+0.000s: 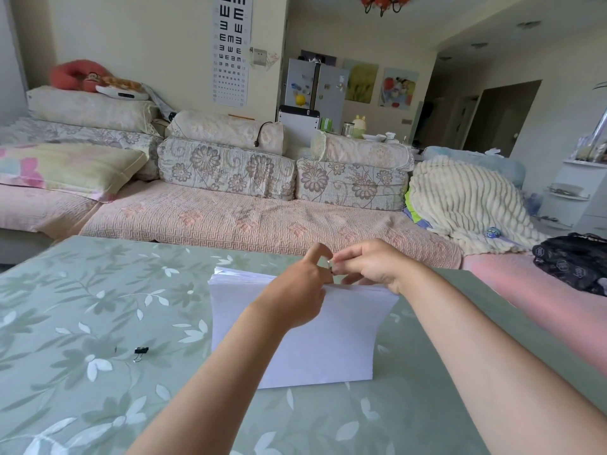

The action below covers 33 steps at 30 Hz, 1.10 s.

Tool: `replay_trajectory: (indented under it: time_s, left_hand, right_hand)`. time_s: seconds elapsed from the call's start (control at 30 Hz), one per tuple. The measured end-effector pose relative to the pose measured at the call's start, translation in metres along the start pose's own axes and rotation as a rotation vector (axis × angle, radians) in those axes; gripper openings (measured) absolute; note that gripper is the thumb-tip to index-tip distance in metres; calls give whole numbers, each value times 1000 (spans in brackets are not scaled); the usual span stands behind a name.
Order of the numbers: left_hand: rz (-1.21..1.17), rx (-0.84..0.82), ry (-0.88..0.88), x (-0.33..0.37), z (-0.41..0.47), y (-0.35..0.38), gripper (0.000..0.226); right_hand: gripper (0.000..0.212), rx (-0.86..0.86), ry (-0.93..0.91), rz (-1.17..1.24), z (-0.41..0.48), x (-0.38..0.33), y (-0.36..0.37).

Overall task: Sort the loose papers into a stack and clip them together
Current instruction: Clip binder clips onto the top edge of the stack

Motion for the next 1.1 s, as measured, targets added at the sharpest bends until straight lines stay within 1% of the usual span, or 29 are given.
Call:
replay_trajectory:
  time_s: [0.07, 0.1, 0.23, 0.33, 0.43, 0.53, 0.6, 0.73, 0.9, 1.0, 1.1]
  left_hand:
    - [30, 9, -25, -1, 2, -1, 22]
    - [47, 4, -33, 0, 3, -1, 23]
    - [137, -33, -41, 6, 9, 6, 30]
    - [312, -6, -1, 11, 11, 9, 32]
    - [378, 0, 34, 13, 11, 11, 30]
    - [375, -1, 41, 15, 10, 11, 31]
    - [366, 1, 43, 14, 9, 11, 31]
    - [348, -3, 43, 13, 9, 11, 30]
    - [352, -14, 43, 15, 10, 9, 29]
    - [412, -8, 38, 19, 13, 14, 31]
    - [464, 6, 82, 28, 15, 26, 29]
  right_hand:
    - [25, 79, -55, 23, 1, 3, -10]
    - [25, 102, -91, 13, -1, 5, -15]
    - [13, 185, -165, -1, -11, 15, -35]
    - [1, 251, -264, 24, -23, 21, -39]
    - [11, 270, -357, -18, -33, 22, -33]
    - [18, 302, -372, -52, -33, 23, -34]
    - [22, 280, -375, -38, -32, 24, -36]
    - [29, 135, -375, -35, -32, 26, -37]
    - [29, 184, -410, -10, -34, 32, -41]
    - [27, 205, -417, 30, -34, 35, -39]
    - [27, 205, -415, 57, -32, 37, -38]
Point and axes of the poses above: each hand's wrist, its own z-axis towards the middle knuckle, its own y-axis out of the palm, x = y × z, the point moved 4 cm from there along z, towards the middle knuckle, and after that the axes turned 15 degrees about x, right-handed, at the moved point
